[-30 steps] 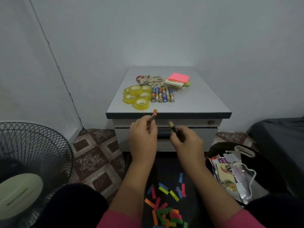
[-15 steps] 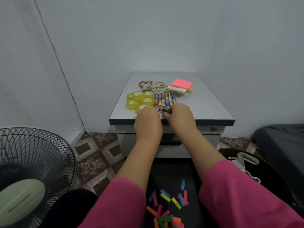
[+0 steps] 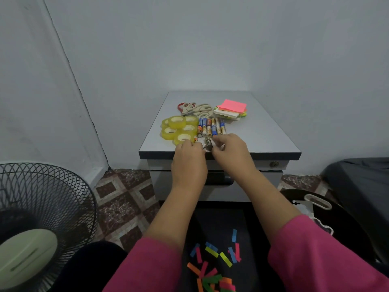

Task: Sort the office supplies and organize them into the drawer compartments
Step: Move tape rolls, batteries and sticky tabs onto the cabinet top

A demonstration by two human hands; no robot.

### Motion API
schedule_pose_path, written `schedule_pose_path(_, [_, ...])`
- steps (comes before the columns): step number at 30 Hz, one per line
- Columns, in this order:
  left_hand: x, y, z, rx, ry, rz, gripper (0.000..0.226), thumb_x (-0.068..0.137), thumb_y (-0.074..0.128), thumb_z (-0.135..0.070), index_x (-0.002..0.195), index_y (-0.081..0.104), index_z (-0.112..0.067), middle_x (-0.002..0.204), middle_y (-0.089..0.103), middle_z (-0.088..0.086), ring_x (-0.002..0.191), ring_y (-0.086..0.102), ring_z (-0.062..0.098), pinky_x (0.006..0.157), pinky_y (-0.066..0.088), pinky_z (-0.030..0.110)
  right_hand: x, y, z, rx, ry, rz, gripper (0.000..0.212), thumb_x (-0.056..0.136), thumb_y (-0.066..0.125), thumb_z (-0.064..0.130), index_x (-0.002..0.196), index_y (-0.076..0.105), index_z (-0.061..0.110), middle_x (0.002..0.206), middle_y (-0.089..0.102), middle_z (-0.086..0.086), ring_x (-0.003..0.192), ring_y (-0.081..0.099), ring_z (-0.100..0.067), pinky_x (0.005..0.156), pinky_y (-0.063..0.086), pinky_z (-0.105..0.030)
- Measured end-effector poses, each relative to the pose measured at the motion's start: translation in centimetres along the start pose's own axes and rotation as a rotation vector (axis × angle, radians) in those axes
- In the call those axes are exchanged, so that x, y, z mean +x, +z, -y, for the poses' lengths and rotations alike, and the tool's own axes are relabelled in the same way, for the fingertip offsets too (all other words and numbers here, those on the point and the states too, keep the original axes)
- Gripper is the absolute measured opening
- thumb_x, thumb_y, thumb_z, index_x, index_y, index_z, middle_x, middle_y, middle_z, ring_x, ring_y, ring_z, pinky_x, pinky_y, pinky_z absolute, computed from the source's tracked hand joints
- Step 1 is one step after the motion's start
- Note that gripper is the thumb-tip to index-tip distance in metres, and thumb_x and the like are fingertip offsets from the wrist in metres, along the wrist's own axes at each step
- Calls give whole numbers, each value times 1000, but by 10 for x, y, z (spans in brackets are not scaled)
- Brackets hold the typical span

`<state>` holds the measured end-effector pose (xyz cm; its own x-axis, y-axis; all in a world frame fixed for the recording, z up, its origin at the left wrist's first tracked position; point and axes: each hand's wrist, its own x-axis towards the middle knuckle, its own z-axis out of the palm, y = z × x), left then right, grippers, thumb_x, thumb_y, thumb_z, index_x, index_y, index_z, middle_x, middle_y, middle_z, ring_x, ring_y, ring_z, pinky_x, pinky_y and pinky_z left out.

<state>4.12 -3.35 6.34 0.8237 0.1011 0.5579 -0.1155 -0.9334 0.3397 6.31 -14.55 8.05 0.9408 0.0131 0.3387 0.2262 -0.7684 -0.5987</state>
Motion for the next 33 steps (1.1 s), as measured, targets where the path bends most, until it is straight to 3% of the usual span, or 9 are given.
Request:
schedule_pose_path(4, [-2,1,0,-74,-38,-39,9,93,54,-8,95,63,-7,95,56,7,81,39,14,63,29,26,5,-1,-1,65,60,-19,37,94,54,24,130,59,13,122,53,-7,103,54,-17,83,35,-18])
schedule_pose_path(8, [0,-4,-3,-147,-62,-52,14,96,52,-16,106,58,-9,99,57,6,87,50,19,65,33,26,8,-3,-3,120,115,-59,41,90,54,14,131,56,14,122,44,-7,92,46,-11,79,36,-19])
schedule_pose_path(12, [3,-3,-6,-150,-76,-33,20,97,51,-20,113,58,-9,108,53,6,92,52,20,67,35,25,8,-4,-1,117,136,-10,44,88,53,10,131,57,10,126,56,-9,109,55,-20,89,45,-28])
schedule_pose_path(16, [-1,1,-7,-191,-44,-35,25,97,50,-14,119,58,-6,111,54,9,93,54,22,68,36,25,7,-4,-2,198,140,9,43,87,53,7,128,60,13,117,65,-2,97,56,-11,83,45,-22])
schedule_pose_path(20, [-7,2,-2,-206,-63,-81,17,95,51,-8,109,61,-5,104,58,9,90,55,21,67,35,24,6,-3,-5,271,149,20,38,85,60,8,123,63,17,106,67,4,86,55,-5,75,41,-16])
schedule_pose_path(26, [0,4,0,-162,-58,-29,19,95,48,-7,99,65,-3,99,58,9,90,52,21,67,35,25,9,-1,1,189,128,37,32,85,67,26,117,66,24,110,68,9,96,59,-6,82,44,-23])
schedule_pose_path(33, [-6,4,0,-219,-46,-57,16,96,51,-15,101,63,-6,101,57,6,88,51,16,69,35,23,9,2,-1,163,145,-4,27,87,64,29,112,67,19,112,67,3,99,59,-11,79,45,-24])
